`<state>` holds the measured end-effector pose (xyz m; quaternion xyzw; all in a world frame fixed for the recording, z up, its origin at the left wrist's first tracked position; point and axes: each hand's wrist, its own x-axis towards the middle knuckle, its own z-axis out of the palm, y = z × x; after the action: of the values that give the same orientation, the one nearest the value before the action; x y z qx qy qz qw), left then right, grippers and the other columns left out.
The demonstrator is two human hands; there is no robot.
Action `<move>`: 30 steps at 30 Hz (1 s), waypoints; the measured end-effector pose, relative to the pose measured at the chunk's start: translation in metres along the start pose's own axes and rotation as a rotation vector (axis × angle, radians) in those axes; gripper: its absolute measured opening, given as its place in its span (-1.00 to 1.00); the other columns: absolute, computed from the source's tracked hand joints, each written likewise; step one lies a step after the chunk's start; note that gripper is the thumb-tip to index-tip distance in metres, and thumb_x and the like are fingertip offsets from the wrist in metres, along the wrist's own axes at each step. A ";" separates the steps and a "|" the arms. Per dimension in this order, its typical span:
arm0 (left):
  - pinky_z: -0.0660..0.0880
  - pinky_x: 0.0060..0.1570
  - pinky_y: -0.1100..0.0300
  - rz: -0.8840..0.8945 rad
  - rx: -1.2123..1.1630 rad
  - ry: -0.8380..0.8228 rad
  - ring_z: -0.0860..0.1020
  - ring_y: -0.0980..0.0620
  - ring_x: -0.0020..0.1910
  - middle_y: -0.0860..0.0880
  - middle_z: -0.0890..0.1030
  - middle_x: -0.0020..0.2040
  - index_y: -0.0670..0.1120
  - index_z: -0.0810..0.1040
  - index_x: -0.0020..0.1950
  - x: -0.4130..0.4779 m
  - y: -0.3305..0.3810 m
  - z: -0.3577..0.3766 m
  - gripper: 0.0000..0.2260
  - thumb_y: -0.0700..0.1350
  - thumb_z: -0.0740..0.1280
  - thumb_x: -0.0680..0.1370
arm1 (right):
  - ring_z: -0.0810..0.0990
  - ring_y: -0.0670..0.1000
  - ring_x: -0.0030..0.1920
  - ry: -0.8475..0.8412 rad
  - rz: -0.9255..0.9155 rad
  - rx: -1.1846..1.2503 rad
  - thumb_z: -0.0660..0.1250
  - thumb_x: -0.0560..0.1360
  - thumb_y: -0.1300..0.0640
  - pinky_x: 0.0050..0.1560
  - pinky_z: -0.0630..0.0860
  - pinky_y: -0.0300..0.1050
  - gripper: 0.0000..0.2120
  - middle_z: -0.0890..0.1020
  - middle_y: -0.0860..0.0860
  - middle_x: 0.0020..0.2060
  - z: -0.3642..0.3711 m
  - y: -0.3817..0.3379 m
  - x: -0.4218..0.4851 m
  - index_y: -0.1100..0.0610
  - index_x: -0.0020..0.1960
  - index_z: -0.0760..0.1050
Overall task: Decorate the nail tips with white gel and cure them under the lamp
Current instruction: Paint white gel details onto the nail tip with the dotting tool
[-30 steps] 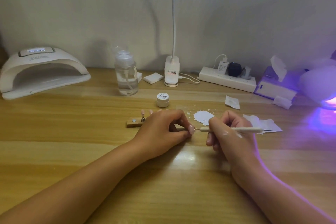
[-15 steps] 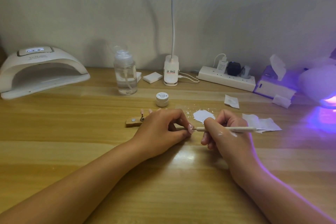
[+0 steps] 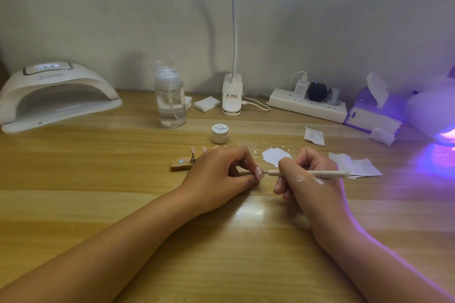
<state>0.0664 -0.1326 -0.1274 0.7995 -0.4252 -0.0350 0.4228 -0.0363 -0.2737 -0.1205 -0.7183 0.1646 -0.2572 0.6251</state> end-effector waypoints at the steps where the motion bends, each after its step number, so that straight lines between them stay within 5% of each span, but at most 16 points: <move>1: 0.27 -0.37 0.39 0.001 -0.002 0.000 0.48 0.26 -0.45 0.24 0.69 -0.13 0.10 0.58 -0.20 0.000 0.000 0.000 -0.86 -0.12 0.49 0.44 | 0.46 -0.06 -0.57 0.004 0.001 0.008 0.32 0.25 0.11 -0.53 0.36 -0.32 -0.84 0.61 0.14 -0.52 0.000 0.000 0.000 0.03 -0.45 0.37; 26: 0.31 -0.35 0.32 0.007 0.000 -0.002 0.48 0.24 -0.43 0.22 0.68 -0.13 0.13 0.57 -0.20 0.001 -0.002 0.000 -0.87 -0.08 0.48 0.45 | 0.45 -0.07 -0.56 0.009 -0.040 0.013 0.36 0.38 0.25 -0.53 0.37 -0.32 -0.79 0.60 0.13 -0.53 0.000 0.004 0.001 0.14 -0.35 0.37; 30: 0.31 -0.34 0.38 0.007 -0.018 -0.010 0.48 0.25 -0.43 0.25 0.69 -0.09 0.12 0.57 -0.19 0.000 -0.001 0.000 -0.88 -0.07 0.47 0.45 | 0.47 -0.08 -0.55 0.117 -0.097 0.060 0.32 0.29 0.14 -0.53 0.38 -0.31 -0.88 0.59 0.12 -0.53 -0.004 0.000 0.002 0.12 -0.34 0.38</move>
<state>0.0670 -0.1322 -0.1280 0.7941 -0.4298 -0.0415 0.4278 -0.0371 -0.2780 -0.1199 -0.6901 0.1582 -0.3334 0.6225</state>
